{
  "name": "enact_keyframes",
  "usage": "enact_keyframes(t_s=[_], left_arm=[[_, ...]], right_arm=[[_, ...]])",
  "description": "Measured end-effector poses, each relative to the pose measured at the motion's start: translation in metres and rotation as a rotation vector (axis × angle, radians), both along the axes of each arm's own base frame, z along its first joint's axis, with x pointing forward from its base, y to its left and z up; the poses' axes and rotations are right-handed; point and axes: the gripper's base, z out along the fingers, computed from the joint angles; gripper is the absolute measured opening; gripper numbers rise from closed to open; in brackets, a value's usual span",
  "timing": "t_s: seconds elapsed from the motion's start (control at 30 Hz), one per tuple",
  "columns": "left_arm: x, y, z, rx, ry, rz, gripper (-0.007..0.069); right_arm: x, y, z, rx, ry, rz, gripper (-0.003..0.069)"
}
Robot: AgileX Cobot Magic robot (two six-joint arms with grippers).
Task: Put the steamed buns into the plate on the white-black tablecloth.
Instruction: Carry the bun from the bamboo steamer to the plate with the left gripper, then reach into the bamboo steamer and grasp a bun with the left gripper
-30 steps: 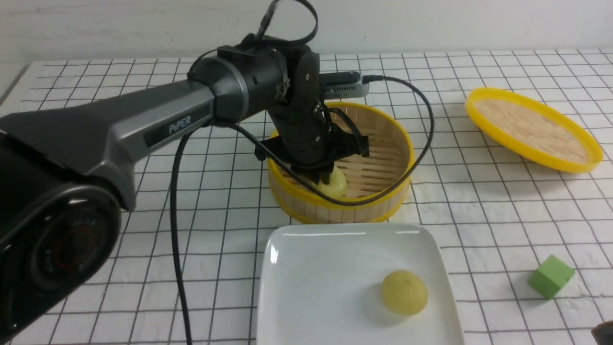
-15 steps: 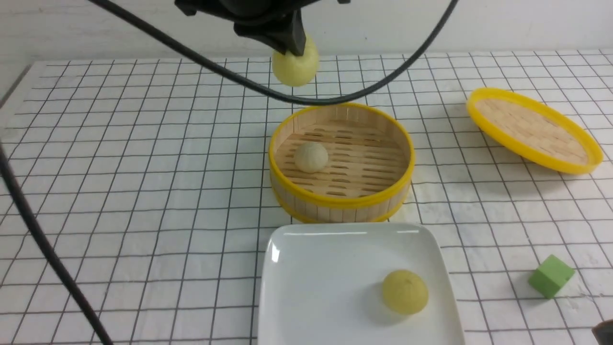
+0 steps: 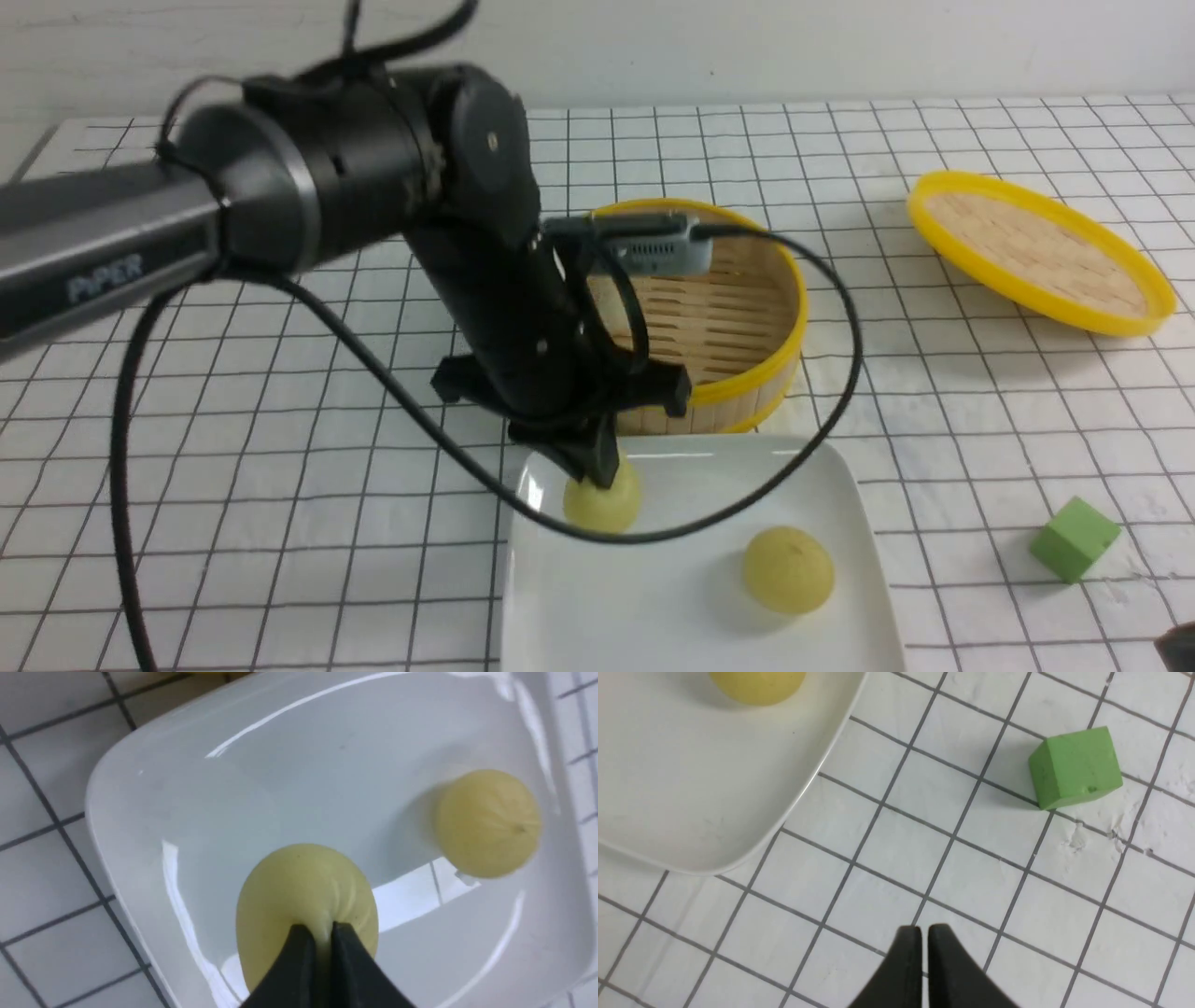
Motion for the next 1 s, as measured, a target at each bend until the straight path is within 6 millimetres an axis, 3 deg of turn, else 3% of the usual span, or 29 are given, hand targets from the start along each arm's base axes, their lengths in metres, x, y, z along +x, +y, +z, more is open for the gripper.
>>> enact_keyframes(t_s=[0.07, 0.27, 0.3, 0.33, 0.37, 0.5, 0.67, 0.73, 0.8, 1.0], left_arm=[[0.002, -0.001, -0.019, 0.017, 0.019, 0.009, 0.0062], [0.007, -0.004, -0.029, 0.007, 0.021, 0.026, 0.0206], [0.008, -0.005, -0.027, 0.001, 0.022, 0.049, 0.0260], [0.008, -0.005, -0.027, 0.001, 0.025, 0.053, 0.0267], [0.012, -0.008, -0.019, -0.019, 0.018, 0.100, 0.0333], [0.026, -0.011, 0.004, -0.032, -0.067, 0.155, 0.0423], [0.055, -0.016, 0.032, -0.031, -0.202, 0.215, 0.0435], [0.065, -0.019, 0.033, -0.028, -0.226, 0.231, 0.0433], [0.090, -0.028, 0.027, 0.000, -0.289, 0.249, 0.0428], [0.125, -0.040, -0.008, 0.095, -0.354, 0.247, 0.0428]], right_arm=[[0.000, 0.000, 0.000, -0.001, -0.001, 0.000, 0.0047], [0.000, 0.000, 0.000, -0.002, -0.001, 0.000, 0.0056], [0.000, 0.000, 0.000, -0.003, -0.001, 0.000, 0.0058], [0.000, 0.000, 0.000, -0.003, -0.001, 0.000, 0.0059], [0.000, 0.000, 0.000, -0.003, -0.001, 0.000, 0.0061], [0.000, 0.000, 0.000, -0.003, -0.001, 0.000, 0.0065], [0.000, 0.000, 0.000, -0.003, -0.001, 0.000, 0.0073], [0.000, 0.000, 0.000, -0.003, -0.001, 0.000, 0.0075], [0.000, 0.000, 0.000, -0.003, -0.001, 0.000, 0.0078], [0.000, 0.000, 0.000, -0.003, -0.001, 0.000, 0.0083]])
